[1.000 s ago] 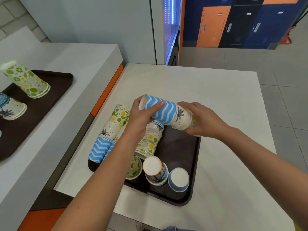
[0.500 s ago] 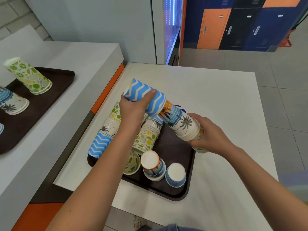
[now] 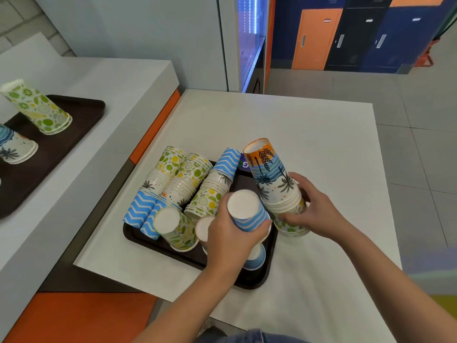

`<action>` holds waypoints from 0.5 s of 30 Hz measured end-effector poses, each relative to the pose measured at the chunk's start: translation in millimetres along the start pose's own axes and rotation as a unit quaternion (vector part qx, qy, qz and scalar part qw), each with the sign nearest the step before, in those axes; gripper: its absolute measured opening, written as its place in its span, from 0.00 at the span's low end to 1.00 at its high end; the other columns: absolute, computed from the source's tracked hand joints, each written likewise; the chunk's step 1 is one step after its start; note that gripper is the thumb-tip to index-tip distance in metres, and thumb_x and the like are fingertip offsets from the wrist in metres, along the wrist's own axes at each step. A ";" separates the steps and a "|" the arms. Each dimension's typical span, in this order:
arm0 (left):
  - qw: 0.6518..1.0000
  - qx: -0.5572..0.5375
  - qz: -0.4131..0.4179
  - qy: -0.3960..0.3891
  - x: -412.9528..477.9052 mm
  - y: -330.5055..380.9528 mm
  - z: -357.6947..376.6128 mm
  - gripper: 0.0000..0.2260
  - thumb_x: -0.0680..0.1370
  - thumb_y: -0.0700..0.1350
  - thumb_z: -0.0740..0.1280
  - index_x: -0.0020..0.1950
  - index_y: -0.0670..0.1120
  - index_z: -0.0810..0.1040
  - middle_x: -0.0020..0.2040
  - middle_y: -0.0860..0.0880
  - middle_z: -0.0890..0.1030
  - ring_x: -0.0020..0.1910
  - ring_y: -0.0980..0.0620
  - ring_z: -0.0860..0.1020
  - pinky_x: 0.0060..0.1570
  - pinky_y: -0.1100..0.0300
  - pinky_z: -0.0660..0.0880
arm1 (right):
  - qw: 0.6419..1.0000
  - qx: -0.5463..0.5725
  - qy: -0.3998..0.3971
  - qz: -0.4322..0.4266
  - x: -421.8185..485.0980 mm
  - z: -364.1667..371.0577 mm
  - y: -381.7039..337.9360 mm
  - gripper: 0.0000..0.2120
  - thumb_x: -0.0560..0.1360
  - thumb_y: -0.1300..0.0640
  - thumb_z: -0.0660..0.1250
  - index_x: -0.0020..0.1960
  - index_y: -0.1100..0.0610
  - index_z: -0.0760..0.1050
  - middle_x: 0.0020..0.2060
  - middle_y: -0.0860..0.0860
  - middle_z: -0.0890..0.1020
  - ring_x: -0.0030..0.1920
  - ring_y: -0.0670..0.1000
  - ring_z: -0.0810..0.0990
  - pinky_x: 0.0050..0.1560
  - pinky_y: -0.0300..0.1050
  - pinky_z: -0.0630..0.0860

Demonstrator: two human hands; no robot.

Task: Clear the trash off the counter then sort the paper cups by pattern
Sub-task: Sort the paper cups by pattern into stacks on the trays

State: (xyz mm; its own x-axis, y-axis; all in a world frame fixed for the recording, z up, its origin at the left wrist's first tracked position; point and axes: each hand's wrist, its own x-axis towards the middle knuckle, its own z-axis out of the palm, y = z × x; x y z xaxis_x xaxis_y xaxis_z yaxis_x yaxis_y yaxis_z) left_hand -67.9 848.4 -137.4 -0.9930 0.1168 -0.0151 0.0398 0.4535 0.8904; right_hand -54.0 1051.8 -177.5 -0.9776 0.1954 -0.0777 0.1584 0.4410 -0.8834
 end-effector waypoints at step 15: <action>0.995 0.058 0.030 -0.072 -18.2 -31.4 21.4 0.33 0.64 0.51 0.79 0.64 0.51 0.67 0.55 0.58 0.75 0.56 0.59 0.74 0.50 0.72 0.68 | 1.000 0.001 -0.008 -0.004 -8.7 -7.2 -6.9 0.42 0.62 0.63 0.78 0.61 0.29 0.62 0.54 0.35 0.78 0.53 0.32 0.76 0.48 0.25 0.73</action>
State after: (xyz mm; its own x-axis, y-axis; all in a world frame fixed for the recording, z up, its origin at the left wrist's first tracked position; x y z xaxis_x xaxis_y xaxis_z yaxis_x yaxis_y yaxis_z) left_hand -48.7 851.0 -174.8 -0.9628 0.2679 -0.0348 0.1199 0.5391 0.8337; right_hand -45.6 1053.4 -167.4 -0.9810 0.1776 -0.0786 0.1506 0.4403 -0.8851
